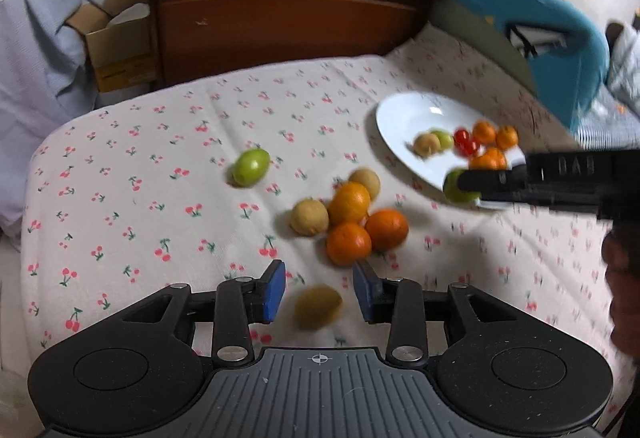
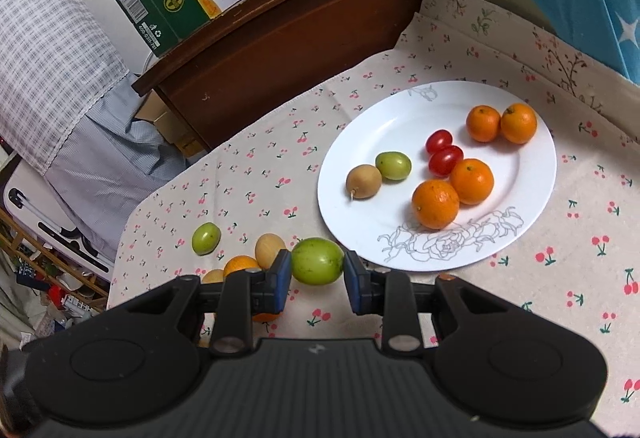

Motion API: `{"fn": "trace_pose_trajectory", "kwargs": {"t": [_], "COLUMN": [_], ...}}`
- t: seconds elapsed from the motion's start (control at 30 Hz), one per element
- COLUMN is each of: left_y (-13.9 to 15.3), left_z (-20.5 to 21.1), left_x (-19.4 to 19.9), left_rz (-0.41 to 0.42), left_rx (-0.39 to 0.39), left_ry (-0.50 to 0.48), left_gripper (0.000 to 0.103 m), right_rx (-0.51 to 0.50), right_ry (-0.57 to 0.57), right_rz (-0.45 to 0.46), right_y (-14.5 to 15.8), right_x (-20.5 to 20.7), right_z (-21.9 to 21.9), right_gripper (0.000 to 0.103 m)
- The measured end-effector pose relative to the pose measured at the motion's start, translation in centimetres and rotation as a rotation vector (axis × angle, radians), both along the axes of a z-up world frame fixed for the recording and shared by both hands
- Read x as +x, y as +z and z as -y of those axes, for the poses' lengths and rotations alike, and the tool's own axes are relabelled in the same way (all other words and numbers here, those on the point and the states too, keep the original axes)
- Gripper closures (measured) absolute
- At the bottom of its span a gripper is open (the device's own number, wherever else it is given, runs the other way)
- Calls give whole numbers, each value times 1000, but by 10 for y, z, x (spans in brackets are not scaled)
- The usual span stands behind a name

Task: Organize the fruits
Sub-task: 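Carry the brown fruit and the green plum over the white plate with both grippers, then open the left gripper to drop the brown fruit while the right gripper releases the green plum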

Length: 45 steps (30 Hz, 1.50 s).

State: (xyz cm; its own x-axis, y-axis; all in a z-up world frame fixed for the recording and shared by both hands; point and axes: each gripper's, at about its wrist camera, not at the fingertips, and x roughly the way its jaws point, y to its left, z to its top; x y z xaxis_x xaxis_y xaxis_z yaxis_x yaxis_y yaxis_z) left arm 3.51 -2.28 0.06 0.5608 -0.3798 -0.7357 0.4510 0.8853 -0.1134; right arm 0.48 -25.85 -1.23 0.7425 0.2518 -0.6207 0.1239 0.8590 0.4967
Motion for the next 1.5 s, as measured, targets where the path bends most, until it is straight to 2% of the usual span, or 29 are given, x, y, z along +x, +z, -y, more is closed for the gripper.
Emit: {"fn": "trace_pose_trajectory", "kwargs": {"t": [0.2, 0.37, 0.43, 0.63, 0.83, 1.07, 1.23, 1.5], "left_y": [-9, -14, -13, 2, 21, 39, 40, 22], "left_z": [6, 8, 7, 8, 20, 42, 70, 106], "left_x": [-4, -3, -4, -2, 4, 17, 27, 45], "left_rz": [-4, -19, -15, 26, 54, 59, 59, 5], "left_rx": [40, 56, 54, 1, -80, -170, -171, -161], "left_ry": [-25, -18, -10, 17, -4, -53, -114, -159], "left_gripper": [68, 78, 79, 79, 79, 79, 79, 79], "right_rx": [-2, 2, 4, 40, 77, 67, 18, 80], "right_ry": [2, 7, 4, -10, -47, -95, -125, -207], "right_rz": [-3, -8, -10, 5, 64, 116, 83, -40], "right_y": [0, -2, -3, 4, 29, 57, 55, 21], "right_x": [1, 2, 2, -1, -8, -9, 0, 8], "right_z": [-2, -2, -2, 5, 28, 67, 85, 106], "right_gripper": [75, 75, 75, 75, 75, 75, 75, 75]}}
